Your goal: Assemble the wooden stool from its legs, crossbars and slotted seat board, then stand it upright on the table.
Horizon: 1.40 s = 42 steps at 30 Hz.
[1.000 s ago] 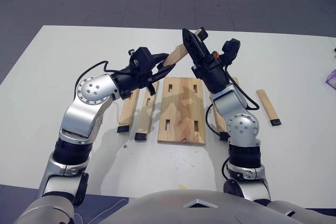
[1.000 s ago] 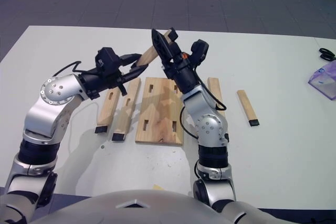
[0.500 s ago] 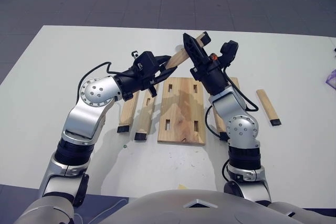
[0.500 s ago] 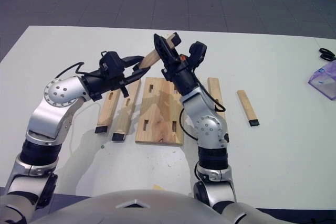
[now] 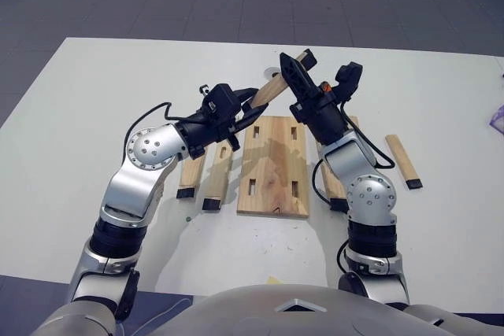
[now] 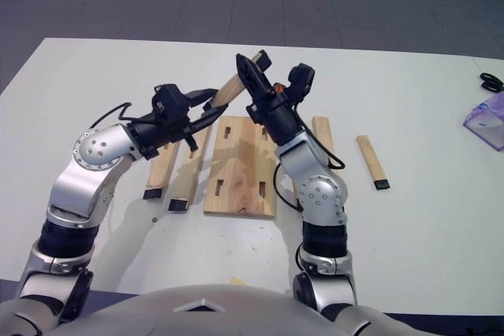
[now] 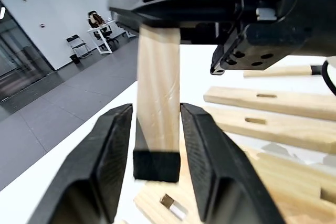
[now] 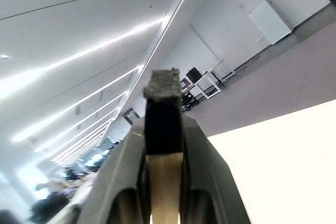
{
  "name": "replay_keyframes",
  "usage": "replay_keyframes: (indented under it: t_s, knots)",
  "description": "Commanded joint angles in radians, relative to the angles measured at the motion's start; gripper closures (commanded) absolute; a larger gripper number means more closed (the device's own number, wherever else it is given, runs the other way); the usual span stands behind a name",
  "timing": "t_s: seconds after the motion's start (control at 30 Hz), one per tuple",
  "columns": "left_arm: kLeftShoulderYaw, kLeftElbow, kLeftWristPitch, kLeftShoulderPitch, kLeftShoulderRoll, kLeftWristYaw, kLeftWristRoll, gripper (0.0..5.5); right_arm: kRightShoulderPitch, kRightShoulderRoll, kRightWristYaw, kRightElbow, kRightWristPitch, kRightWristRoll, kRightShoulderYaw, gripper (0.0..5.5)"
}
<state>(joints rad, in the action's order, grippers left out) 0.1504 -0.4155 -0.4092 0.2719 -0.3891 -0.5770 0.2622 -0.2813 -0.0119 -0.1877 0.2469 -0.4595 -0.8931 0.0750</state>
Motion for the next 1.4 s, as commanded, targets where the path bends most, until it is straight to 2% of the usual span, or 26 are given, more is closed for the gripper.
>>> replay_keyframes:
  t_s: [0.03, 0.13, 0.23, 0.43, 0.63, 0.73, 0.97, 1.2, 1.4]
  knots:
    - [-0.182, -0.095, -0.154, -0.05, 0.081, 0.079, 0.249, 3.1, 0.008, 0.088, 0.064, -0.01, 0.051, 0.062, 0.145, 5.09]
    - [-0.355, -0.137, -0.209, -0.065, 0.169, 0.254, 0.415, 2.55, 0.075, 0.189, 0.046, 0.011, -0.028, 0.029, 0.215, 5.09]
    - [-0.484, -0.095, -0.198, -0.056, 0.224, 0.453, 0.413, 2.09, 0.151, 0.248, 0.047, 0.061, -0.115, -0.035, 0.262, 5.09]
    - [-0.449, -0.092, -0.19, -0.088, 0.265, 0.586, 0.331, 1.08, 0.24, 0.25, 0.067, 0.118, -0.19, -0.066, 0.25, 5.09]
    - [-0.414, -0.052, -0.185, -0.074, 0.267, 0.63, 0.269, 0.12, 0.253, 0.216, 0.07, 0.074, -0.097, 0.091, 0.176, 5.09]
    - [-0.394, -0.041, -0.202, -0.077, 0.256, 0.63, 0.254, 0.1, 0.259, 0.191, 0.098, 0.056, -0.054, 0.172, 0.156, 5.09]
    - [-0.381, -0.035, -0.217, -0.089, 0.256, 0.63, 0.246, 0.1, 0.326, 0.175, 0.094, 0.115, -0.074, 0.172, 0.15, 5.09]
    - [-0.365, -0.053, -0.218, -0.116, 0.275, 0.633, 0.25, 0.1, 0.309, 0.133, 0.098, 0.147, -0.058, 0.038, 0.231, 5.09]
    - [-0.349, -0.063, -0.229, -0.129, 0.268, 0.63, 0.243, 0.1, 0.348, 0.147, 0.094, 0.153, -0.068, 0.018, 0.25, 5.09]
